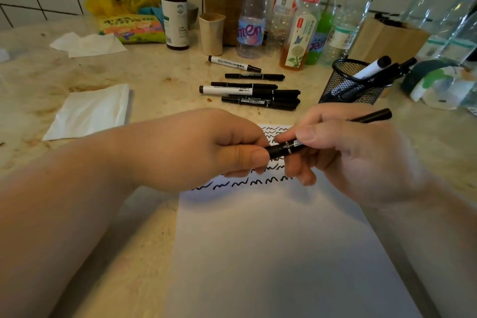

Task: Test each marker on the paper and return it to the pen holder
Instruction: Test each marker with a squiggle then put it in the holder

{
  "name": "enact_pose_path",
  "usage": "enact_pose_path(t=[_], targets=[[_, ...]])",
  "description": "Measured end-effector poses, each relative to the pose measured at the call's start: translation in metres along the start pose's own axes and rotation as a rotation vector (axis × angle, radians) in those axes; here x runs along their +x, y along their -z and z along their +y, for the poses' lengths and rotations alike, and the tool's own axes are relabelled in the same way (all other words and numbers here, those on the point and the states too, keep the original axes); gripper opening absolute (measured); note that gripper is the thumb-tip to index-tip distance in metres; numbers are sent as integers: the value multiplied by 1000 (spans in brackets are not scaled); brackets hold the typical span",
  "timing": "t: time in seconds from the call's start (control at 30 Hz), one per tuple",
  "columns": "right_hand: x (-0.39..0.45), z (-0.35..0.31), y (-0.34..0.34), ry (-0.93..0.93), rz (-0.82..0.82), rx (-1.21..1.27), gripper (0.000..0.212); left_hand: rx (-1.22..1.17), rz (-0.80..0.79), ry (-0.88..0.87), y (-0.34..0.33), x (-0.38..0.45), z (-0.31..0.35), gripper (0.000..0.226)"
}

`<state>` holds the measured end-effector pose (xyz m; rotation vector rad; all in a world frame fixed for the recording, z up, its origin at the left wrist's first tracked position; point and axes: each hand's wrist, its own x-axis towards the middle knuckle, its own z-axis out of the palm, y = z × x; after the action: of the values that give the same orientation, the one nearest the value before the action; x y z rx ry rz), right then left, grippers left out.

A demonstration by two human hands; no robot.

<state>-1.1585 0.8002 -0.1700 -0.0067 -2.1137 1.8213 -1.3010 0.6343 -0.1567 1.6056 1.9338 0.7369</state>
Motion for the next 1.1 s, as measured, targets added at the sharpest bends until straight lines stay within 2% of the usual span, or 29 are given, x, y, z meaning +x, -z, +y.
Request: enact_pose_path(t=[0.1,0.2,0.33,0.43,0.53,0.6,1.1], targets=[[-2,-6,14,57,174,24,19,-37,-66,6,6,-6,-8,27],[-3,-9,34,16,322,44,26,-14,74,49,10,-6,-14,39],[0,0,30,-209,223,-119,20,118,259,140,3,1,-11,38],[0,3,30,-321,284,-182,20,325,236,236,0,1,-14,40],[-1,5,31,-401,327,-237,27,398,202,264,-2,3,-18,34],[-1,6,29,-415,333,-238,31,406,201,257,-3,5,-20,26],[-1,9,29,-424,308,-284,34,342,223,278,-6,5,-21,20]])
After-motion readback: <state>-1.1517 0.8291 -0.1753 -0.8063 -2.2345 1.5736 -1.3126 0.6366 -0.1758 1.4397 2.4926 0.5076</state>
